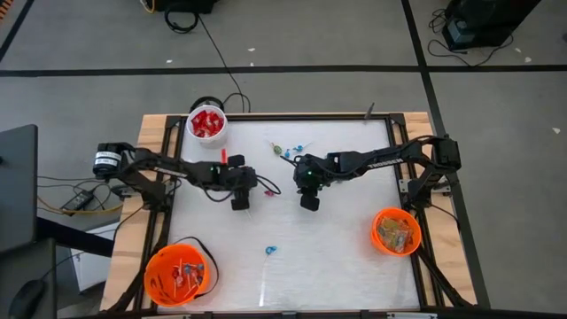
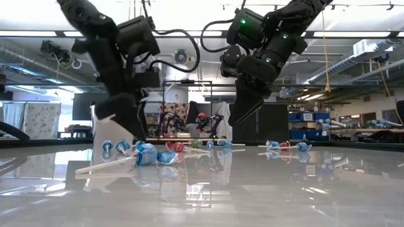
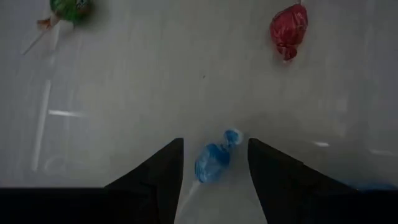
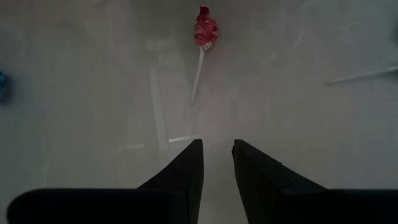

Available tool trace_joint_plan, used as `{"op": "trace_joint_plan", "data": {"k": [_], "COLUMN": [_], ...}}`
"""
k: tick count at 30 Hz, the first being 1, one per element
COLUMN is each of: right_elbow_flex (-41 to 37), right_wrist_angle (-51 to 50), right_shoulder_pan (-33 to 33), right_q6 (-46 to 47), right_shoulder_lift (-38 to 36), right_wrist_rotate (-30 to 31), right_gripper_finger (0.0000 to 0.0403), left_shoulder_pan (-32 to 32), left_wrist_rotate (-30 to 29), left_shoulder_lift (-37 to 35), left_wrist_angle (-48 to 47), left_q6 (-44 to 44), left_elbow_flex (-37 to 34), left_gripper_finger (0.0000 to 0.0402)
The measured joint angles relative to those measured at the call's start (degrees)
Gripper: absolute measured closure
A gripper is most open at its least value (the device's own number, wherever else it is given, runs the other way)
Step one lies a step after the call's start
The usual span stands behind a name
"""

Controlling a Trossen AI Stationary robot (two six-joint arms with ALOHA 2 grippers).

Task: Sort candy by brand, put in halloween buckets
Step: Put the blue sucker into the left orange bucket

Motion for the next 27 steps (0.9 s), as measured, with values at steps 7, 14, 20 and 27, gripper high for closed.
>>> {"op": "trace_joint_plan", "data": {"k": [7, 14, 20, 27], "right_elbow_flex": [0.0, 0.0, 0.0, 0.0], "right_wrist_angle": [0.2, 0.2, 0.2, 0.1], "right_shoulder_pan": [0.0, 0.0, 0.0, 0.0], "right_q6": [0.1, 0.1, 0.2, 0.2], "right_shoulder_lift": [0.0, 0.0, 0.0, 0.0], "right_wrist_rotate": [0.0, 0.0, 0.0, 0.0], "right_gripper_finger": [0.0302, 0.0302, 0.0302, 0.0302], "left_shoulder_pan": [1.7, 2.5, 2.5, 2.6], "left_wrist_rotate": [-0.7, -0.6, 1.1, 1.0], "left_shoulder_lift": [0.5, 1.5, 1.5, 1.7], "left_wrist_angle": [6.7, 7.5, 8.3, 7.3], "left_q6": [0.9, 0.9, 0.9, -4.4], "left_elbow_flex": [-4.9, -5.6, -5.7, -4.5], "left_gripper_finger": [0.0216, 0.0243, 0.0299, 0.0317]}}
